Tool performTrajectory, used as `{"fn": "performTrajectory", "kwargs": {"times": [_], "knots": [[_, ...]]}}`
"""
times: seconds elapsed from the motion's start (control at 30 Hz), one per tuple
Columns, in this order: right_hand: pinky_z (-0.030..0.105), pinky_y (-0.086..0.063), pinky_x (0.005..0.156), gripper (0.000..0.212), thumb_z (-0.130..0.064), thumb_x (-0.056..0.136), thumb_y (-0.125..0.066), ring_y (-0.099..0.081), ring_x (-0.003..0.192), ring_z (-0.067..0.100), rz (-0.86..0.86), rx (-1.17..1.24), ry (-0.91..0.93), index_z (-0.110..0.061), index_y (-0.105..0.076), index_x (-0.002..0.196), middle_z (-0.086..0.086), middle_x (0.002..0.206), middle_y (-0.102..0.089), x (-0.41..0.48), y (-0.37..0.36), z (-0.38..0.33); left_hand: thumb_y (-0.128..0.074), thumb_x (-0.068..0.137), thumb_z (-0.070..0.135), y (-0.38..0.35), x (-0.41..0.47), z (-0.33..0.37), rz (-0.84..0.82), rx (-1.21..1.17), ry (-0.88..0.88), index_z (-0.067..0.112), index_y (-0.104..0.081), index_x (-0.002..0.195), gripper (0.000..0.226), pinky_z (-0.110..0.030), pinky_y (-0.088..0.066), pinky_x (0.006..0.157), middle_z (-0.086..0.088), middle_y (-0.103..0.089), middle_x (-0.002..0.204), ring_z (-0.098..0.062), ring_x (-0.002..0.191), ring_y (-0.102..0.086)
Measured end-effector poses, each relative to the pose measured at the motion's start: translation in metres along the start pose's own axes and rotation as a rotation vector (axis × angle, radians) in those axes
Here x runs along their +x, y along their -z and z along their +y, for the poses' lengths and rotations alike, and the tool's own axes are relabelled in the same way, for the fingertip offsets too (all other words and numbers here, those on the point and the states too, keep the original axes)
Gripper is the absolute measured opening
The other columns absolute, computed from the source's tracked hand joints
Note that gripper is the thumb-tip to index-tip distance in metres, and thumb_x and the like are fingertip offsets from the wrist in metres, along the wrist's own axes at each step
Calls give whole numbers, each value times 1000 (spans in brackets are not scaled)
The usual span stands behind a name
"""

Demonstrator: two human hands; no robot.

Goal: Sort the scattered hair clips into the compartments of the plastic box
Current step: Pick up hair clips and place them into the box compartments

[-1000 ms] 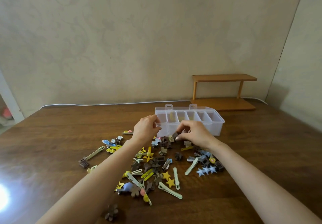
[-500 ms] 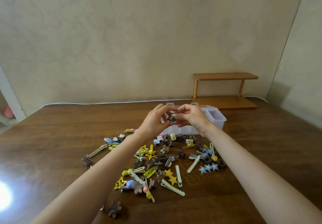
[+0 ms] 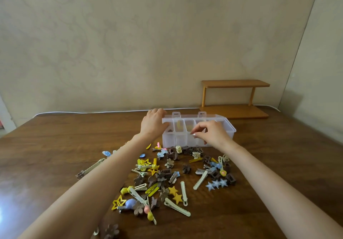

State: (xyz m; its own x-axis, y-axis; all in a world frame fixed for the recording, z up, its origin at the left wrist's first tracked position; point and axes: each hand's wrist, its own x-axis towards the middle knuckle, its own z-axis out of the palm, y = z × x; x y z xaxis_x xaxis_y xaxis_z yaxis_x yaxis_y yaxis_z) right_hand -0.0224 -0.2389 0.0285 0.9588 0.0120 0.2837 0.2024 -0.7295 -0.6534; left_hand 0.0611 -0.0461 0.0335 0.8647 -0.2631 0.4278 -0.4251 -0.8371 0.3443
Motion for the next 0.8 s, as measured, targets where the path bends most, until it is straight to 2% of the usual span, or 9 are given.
{"fn": "performTrajectory", "kwargs": {"times": [0.1, 0.23, 0.37, 0.43, 0.5, 0.63, 0.73, 0.8], "knots": [[16, -40, 71, 12, -19, 88, -64, -58, 81, 2, -20, -186, 57, -23, -73, 94, -6, 96, -70, -4, -2, -3, -56, 89, 22, 1, -12, 2, 61, -46, -68, 15, -56, 116, 27, -31, -42, 85, -2, -57, 118, -20, 111, -48], [27, -45, 88, 21, -29, 88, -64, -61, 104, 10, -64, -388, 120, -26, -70, 108, -7, 110, -69, -11, -14, -6, -57, 89, 19, 4, -29, 3, 108, -124, -118, 16, -59, 103, 15, -28, -45, 75, 4, -58, 105, -12, 94, -48], [29, -46, 87, 29, -36, 86, -64, -60, 107, 13, -68, -492, 177, -27, -67, 114, -8, 115, -67, -12, -28, -3, -59, 88, 19, 2, -42, 5, 81, -155, -165, 17, -59, 93, 6, -23, -43, 70, 11, -54, 91, -8, 85, -49], [28, -46, 84, 25, -35, 87, -63, -59, 104, 14, -71, -525, 191, -26, -68, 110, -7, 113, -67, -12, -33, -3, -59, 87, 15, 0, -46, 6, 48, -178, -172, 17, -58, 90, 4, -23, -43, 70, 11, -54, 89, -9, 85, -50], [26, -45, 79, 20, -33, 88, -63, -60, 99, 13, -61, -527, 190, -26, -69, 104, -7, 108, -67, -12, -36, -3, -55, 85, 7, -2, -48, 8, 41, -212, -168, 18, -57, 88, 11, -22, -42, 70, 11, -55, 88, -9, 85, -50], [21, -42, 73, 18, -35, 86, -64, -60, 92, 7, -7, -370, 88, -27, -69, 101, -10, 101, -68, -14, -31, -2, -49, 81, -1, -5, -53, 10, 27, -247, -159, 18, -59, 88, 23, -25, -41, 73, 9, -60, 92, -10, 89, -50], [23, -46, 74, 13, -32, 83, -69, -60, 84, 4, -16, -54, -42, -27, -71, 95, -11, 91, -69, -14, -24, 0, -56, 79, 2, -4, -53, 12, -29, -206, -207, 19, -59, 91, 21, -32, -41, 82, 9, -62, 96, -12, 92, -51], [24, -45, 75, 12, -26, 80, -72, -64, 81, 5, -32, 216, -109, -22, -72, 91, -7, 84, -71, -14, -19, 0, -63, 80, 11, -2, -53, 12, -72, -183, -225, 23, -58, 93, 18, -32, -37, 86, 11, -61, 100, -9, 93, -48]]}}
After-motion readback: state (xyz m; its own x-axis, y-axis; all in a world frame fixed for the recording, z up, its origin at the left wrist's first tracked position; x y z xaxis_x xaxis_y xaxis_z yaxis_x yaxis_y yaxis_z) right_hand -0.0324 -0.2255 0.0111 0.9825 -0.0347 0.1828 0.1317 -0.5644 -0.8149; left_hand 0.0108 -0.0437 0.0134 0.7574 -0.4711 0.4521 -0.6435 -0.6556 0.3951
